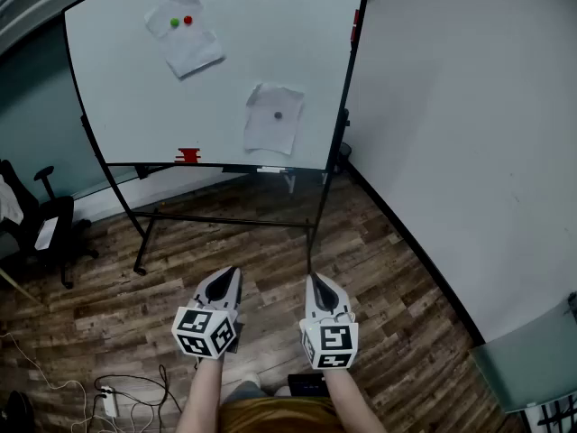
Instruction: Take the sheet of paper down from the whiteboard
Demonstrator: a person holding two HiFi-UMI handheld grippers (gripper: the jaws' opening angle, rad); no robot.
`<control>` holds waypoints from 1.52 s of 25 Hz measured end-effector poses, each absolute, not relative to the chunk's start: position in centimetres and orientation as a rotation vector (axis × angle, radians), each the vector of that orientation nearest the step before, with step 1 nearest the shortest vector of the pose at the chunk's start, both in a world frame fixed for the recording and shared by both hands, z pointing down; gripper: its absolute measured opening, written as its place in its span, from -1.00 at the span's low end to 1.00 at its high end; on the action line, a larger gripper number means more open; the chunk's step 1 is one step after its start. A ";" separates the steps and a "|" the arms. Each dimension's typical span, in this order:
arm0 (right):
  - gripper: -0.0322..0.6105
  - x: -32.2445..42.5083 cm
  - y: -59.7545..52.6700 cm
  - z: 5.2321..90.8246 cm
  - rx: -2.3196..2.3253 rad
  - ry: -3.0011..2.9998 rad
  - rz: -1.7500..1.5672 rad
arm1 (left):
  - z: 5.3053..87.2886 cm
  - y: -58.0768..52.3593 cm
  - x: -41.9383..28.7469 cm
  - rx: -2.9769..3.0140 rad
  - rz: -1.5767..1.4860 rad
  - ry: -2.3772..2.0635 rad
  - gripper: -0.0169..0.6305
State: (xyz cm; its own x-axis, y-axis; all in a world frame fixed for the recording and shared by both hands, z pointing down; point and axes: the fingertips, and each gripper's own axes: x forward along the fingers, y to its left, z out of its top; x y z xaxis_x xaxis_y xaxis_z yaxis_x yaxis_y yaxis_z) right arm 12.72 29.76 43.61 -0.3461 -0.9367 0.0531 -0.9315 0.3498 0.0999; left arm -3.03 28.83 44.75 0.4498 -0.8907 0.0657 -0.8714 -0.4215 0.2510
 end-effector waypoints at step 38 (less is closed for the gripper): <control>-0.52 12.0 11.3 45.2 1.679 -2.528 -0.079 | 46.6 10.8 -4.4 2.386 -0.142 -1.615 -0.60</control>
